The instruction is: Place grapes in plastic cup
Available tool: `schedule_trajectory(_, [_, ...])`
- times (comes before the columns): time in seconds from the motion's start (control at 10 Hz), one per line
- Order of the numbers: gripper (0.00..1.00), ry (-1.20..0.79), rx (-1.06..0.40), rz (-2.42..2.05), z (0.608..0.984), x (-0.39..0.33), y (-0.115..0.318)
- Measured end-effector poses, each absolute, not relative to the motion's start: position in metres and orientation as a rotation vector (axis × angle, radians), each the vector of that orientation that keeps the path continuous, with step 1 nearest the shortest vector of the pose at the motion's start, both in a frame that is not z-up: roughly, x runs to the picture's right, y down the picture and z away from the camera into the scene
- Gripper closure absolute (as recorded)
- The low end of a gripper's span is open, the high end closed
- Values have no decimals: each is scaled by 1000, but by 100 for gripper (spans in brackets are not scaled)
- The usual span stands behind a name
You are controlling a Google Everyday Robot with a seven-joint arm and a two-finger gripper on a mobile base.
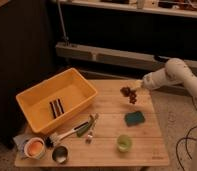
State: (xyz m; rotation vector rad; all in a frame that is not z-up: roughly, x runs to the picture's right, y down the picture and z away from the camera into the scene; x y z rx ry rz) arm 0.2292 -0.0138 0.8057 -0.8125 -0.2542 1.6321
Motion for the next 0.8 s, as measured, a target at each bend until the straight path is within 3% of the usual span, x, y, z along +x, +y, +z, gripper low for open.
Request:
schedule_trajectory(0.3, [100, -287, -800, 1619, 733, 238, -34])
schedule_trajectory(0.5, [100, -227, -781, 1638, 681, 238, -23])
schedule_trajectory(0.8, [100, -135, -750, 1646, 638, 219, 12])
